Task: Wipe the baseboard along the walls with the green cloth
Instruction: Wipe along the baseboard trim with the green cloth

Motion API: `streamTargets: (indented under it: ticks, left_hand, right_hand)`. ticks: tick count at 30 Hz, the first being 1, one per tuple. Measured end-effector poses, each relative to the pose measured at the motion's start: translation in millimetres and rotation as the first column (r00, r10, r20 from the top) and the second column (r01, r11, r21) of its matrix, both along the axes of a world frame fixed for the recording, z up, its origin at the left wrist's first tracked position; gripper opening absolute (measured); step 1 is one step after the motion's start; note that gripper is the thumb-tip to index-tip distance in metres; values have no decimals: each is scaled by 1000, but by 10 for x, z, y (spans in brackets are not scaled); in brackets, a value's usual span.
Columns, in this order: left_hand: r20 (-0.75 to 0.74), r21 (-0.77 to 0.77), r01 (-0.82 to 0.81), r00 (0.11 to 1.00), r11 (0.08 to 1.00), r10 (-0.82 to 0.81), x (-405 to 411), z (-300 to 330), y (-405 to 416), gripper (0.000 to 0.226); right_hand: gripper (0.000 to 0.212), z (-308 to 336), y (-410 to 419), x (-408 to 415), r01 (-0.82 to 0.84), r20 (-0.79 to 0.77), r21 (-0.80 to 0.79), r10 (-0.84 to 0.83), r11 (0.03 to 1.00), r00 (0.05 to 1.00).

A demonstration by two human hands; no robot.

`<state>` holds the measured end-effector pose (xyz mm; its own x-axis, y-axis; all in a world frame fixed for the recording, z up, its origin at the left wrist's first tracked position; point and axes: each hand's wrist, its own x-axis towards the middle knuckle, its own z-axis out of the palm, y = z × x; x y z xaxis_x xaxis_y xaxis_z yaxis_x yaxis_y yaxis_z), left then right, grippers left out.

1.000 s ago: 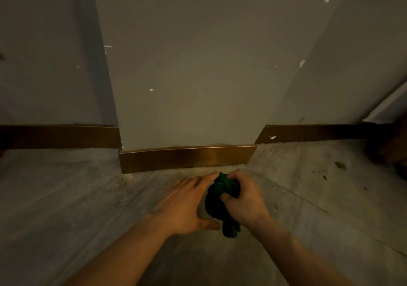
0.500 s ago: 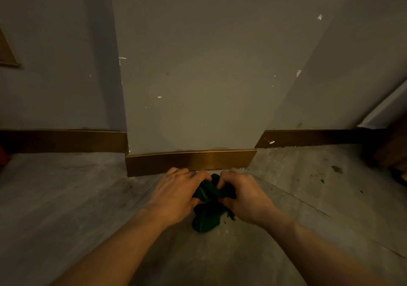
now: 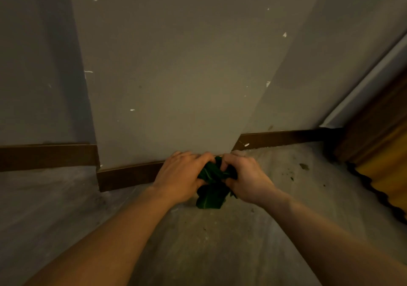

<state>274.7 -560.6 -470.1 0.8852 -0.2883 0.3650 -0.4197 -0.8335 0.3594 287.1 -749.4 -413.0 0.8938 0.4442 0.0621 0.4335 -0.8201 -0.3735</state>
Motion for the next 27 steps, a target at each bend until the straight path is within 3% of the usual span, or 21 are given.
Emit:
streamTargets:
  ticks: [3, 5, 14, 19, 27]
  left_hand:
    - [-31, 14, -11, 999, 1000, 12, 104, 100, -135, 49]
    - [3, 105, -93, 996, 990, 93, 248, 85, -522, 48]
    - [-122, 221, -138, 978, 965, 167, 68, 131, -25, 49]
    - [-124, 311, -252, 945, 917, 302, 350, 336, -535, 48]
    - [-221, 409, -245, 908, 879, 356, 939, 839, -1567, 47]
  right_hand:
    - [35, -13, -128, 155, 18, 25, 13, -18, 1000, 1000]
    - [34, -52, -516, 337, -20, 5, 81, 20, 997, 1000]
    - [35, -298, -9, 348, -73, -62, 172, 85, 982, 994]
    - [39, -243, -413, 822, -90, -119, 279, 127, 956, 985]
    - [31, 116, -1404, 1475, -37, -241, 338, 124, 940, 963]
